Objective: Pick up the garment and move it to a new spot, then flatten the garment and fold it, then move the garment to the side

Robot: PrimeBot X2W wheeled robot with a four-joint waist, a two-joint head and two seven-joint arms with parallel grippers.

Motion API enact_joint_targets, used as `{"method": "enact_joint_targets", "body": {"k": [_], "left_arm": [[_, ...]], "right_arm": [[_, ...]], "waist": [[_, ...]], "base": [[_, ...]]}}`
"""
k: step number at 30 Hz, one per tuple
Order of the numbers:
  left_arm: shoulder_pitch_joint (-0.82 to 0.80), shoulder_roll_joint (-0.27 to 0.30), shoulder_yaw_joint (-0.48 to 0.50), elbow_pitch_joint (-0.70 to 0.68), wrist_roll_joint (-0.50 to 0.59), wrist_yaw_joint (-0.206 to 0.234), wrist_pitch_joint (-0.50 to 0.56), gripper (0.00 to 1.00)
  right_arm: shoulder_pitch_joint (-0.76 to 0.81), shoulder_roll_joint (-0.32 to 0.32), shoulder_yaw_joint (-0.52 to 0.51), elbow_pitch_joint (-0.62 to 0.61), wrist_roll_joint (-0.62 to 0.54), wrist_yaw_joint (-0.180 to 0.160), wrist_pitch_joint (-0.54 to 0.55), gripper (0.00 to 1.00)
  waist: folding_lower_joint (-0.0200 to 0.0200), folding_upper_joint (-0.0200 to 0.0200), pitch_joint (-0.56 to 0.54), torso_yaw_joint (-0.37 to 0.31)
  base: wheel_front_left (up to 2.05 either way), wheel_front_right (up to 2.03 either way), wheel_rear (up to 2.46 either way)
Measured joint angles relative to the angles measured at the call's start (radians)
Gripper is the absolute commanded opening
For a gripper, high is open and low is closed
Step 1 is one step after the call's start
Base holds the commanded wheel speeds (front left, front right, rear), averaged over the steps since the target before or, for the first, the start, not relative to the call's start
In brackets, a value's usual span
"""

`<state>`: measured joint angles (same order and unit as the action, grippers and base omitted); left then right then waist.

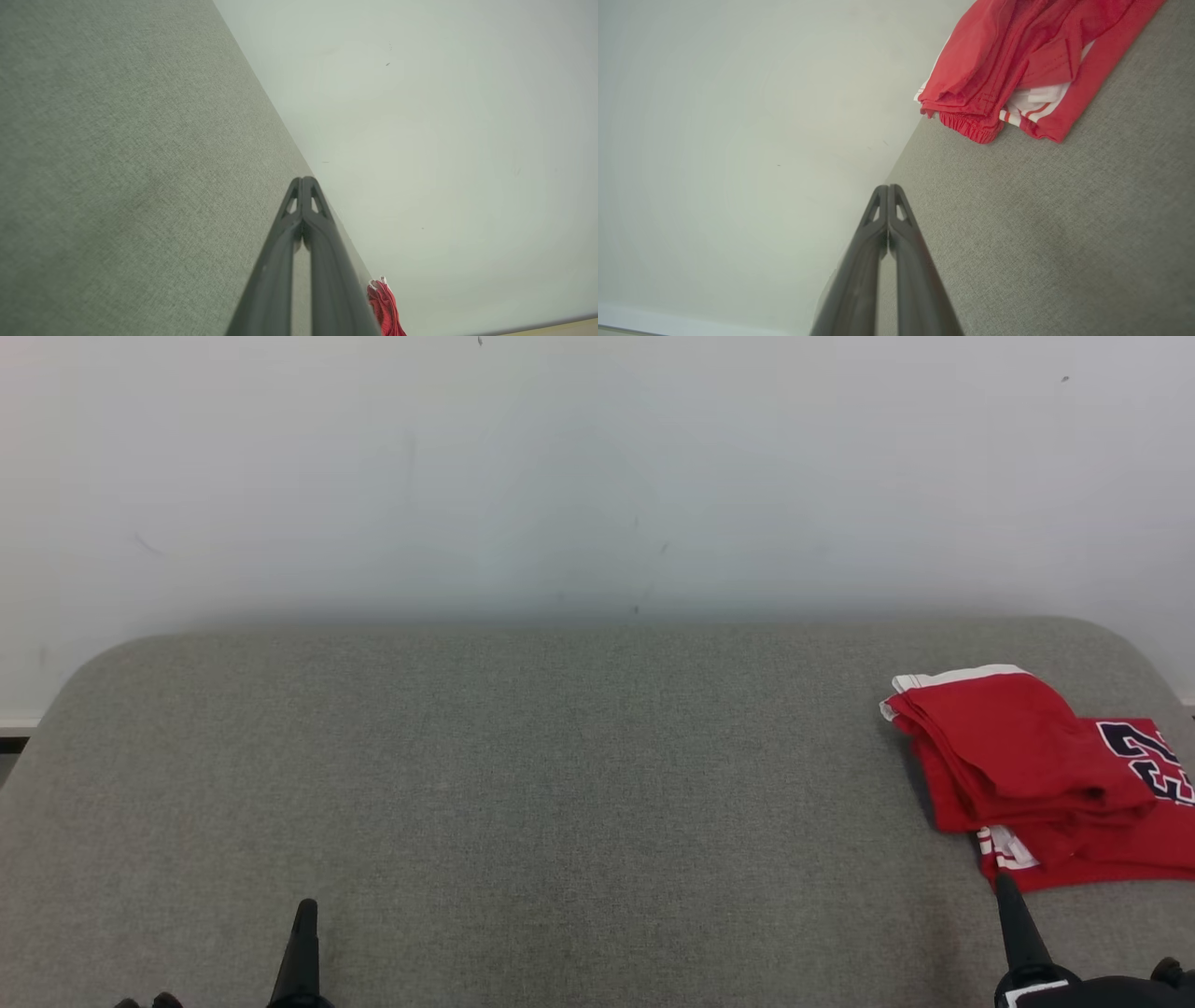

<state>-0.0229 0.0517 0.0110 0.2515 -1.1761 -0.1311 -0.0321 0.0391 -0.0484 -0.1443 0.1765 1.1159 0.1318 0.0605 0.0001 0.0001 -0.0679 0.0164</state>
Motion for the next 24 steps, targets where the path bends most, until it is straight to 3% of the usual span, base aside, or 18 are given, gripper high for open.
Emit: {"method": "enact_joint_targets", "body": {"k": [24], "left_arm": [[-0.032,0.0,0.008,-0.003,-0.19,0.0,0.052,0.0]], "right_arm": [[-0.023,0.0,-0.017,-0.007,0.216,0.0,0.031,0.0]], "waist": [[0.0,0.0,0.026,-0.006]], "base": [[0.0,0.0,0.0]]}}
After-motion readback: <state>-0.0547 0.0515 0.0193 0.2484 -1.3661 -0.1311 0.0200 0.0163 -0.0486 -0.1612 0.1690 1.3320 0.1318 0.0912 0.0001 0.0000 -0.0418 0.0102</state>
